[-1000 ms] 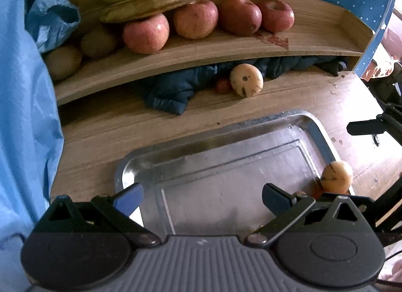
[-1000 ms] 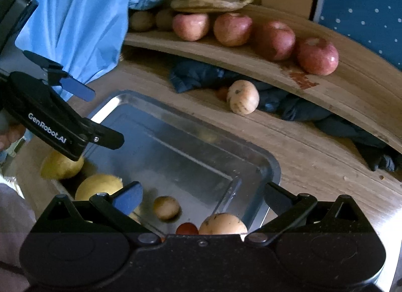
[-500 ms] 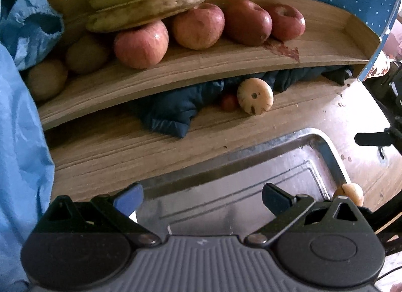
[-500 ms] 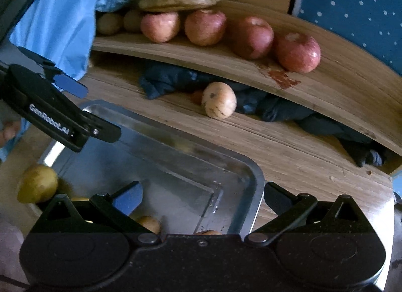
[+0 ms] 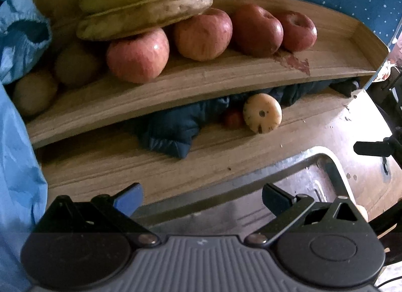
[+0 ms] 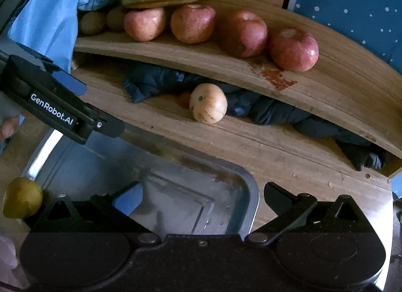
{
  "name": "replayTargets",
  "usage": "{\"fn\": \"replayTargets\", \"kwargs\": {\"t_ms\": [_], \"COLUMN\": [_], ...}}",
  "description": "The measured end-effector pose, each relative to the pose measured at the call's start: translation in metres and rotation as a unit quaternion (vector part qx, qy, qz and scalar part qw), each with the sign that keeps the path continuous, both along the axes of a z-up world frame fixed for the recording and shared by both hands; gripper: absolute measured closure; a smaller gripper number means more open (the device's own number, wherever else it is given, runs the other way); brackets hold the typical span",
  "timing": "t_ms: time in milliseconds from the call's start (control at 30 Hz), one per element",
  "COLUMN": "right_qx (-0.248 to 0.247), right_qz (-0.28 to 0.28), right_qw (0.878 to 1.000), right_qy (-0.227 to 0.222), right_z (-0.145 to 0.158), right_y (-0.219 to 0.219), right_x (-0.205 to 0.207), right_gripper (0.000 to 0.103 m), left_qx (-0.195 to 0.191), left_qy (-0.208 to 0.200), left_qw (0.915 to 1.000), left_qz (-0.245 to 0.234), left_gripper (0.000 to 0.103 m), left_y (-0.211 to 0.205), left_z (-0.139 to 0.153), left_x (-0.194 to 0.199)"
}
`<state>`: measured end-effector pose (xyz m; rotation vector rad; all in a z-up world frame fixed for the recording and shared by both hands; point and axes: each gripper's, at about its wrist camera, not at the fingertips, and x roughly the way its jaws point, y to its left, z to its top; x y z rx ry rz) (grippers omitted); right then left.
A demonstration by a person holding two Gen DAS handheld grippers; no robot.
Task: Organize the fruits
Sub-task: 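Reach the left tool to a red cherry tomato while the right tool reaches a streaked pale pear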
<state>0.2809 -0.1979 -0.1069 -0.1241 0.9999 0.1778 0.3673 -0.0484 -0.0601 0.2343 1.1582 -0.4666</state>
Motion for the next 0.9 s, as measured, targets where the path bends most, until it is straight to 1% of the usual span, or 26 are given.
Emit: {"fn": "replayTargets", "kwargs": {"t_ms": [100,167,333,367,667,767,833,900], "right_qx": [0.002,0.000,-0.019,-0.020,-0.016,-0.010,-0.016,-0.019], "right_qz": [-0.004,-0.005,0.005,0.007,0.012,0.018,0.021,0.021], "right_qw": [1.000,1.000,0.999,0.999,0.999,0.999,0.999,0.999], "right_qy": [-0.005,-0.012,-0.036,-0.038,-0.043,-0.044,-0.043,-0.044], "right_z": [-0.001,-0.002,-0.002,-0.002,-0.011,-0.015,-0.019,-0.021], "right_y": [-0.003,-0.005,-0.004,-0.003,0.002,0.004,0.007,0.008], "right_x": [0.007,0.013,0.028,0.032,0.065,0.073,0.078,0.082], "right_gripper": [0.001,0.001,0.001,0.001,0.001,0.007,0.012,0.014], "left_qx": [0.011,0.009,0.018,0.025,-0.002,-0.011,-0.014,-0.015], "left_qy": [-0.009,-0.010,-0.017,-0.035,-0.012,-0.007,-0.005,-0.005], "left_qw": [0.9999,0.9999,0.9992,0.9978,0.9969,0.9962,0.9960,0.9960], "left_qz": [0.004,0.009,0.032,0.050,0.078,0.086,0.088,0.087], "left_gripper": [0.000,0.000,0.000,0.000,0.000,0.000,0.000,0.000], "left_y": [-0.006,-0.009,-0.017,-0.018,-0.014,-0.010,-0.008,-0.007], "left_z": [0.001,0.003,0.006,0.005,-0.006,-0.007,-0.008,-0.009], "left_x": [0.003,0.005,0.013,0.015,0.030,0.033,0.036,0.039]}}
